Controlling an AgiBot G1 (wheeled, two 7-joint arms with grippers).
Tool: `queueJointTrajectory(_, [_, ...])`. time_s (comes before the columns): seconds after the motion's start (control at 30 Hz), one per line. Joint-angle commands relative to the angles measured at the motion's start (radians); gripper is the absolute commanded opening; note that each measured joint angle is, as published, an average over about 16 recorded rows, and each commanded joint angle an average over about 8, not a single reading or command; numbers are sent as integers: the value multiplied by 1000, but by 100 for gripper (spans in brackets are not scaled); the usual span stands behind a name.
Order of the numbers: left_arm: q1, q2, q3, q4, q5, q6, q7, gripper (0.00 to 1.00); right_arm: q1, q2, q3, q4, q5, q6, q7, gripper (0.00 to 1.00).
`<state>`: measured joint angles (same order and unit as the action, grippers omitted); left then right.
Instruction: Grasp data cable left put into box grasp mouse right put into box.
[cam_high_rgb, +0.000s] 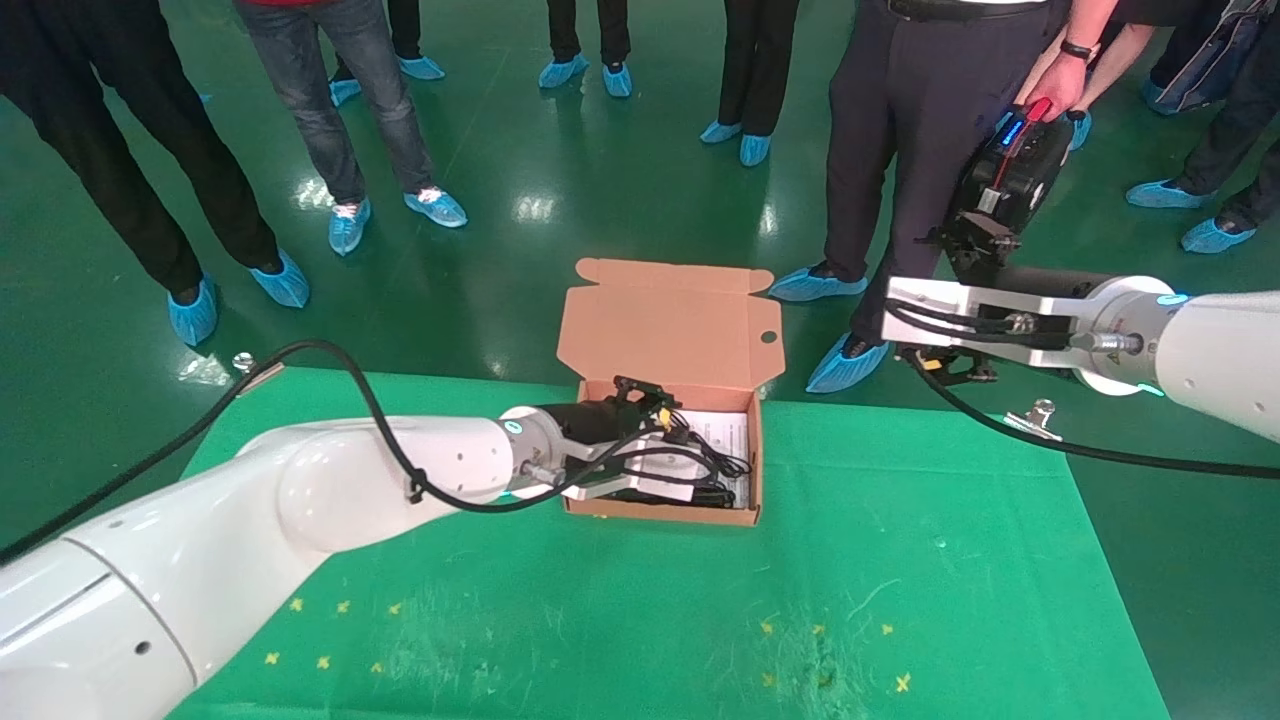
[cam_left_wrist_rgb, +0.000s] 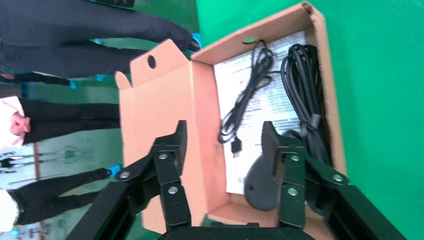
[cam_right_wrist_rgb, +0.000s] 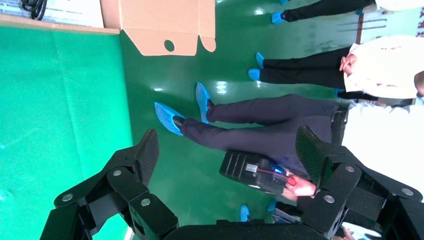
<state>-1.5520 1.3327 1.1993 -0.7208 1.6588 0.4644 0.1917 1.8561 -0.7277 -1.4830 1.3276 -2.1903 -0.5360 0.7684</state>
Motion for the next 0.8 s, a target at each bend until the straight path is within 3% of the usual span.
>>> queueJointTrajectory(0.03, [-8, -12, -5, -10, -8, 1, -10, 100, 0, 0, 0, -3, 3, 3, -1, 100])
queueJointTrajectory(0.27, [-98, -59, -35, -2, 2, -13, -116, 100, 26, -10, 20, -21, -32, 32, -8, 100])
queueJointTrajectory(0.53, [-125, -80, -43, -5, 11, -5, -177, 100, 44, -30, 11, -37, -72, 5, -51, 100])
queueJointTrajectory(0.8, [-56, -156, -145, -71, -98, 117, -202, 100, -40, -16, 132, -39, 84, -99, -110, 100])
